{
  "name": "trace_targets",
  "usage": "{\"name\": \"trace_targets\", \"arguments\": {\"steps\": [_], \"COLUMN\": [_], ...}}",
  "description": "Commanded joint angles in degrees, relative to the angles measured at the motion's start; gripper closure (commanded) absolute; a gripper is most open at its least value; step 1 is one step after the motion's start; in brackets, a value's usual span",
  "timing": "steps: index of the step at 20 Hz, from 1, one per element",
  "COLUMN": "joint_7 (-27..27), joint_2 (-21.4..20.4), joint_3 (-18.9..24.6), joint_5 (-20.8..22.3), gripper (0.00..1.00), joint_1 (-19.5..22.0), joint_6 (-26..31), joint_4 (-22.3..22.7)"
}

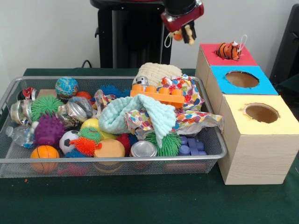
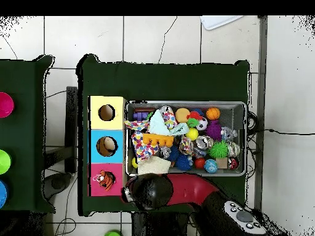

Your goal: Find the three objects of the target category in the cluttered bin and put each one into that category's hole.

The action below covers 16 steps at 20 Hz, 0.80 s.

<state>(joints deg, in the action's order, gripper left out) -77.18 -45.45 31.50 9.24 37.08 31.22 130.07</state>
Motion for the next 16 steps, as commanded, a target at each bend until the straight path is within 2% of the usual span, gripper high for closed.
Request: {"name": "trace_targets", "arguments": {"steps": [1, 8, 16], "joint_7": [-17.4, -18.6, -19.6], "joint_2": [-0.2, 1.0, 0.3], "joint_3": [0.7, 0.4, -2.9], "joint_5": [-7.6, -12.0, -15.5], "gripper": [1.0, 1.0, 1.0], "joint_1": [-4.0, -9.7, -15.3], "joint_6": [-7.5, -12.5, -13.3], "joint_4": [5.6, 6.7, 5.7]}}
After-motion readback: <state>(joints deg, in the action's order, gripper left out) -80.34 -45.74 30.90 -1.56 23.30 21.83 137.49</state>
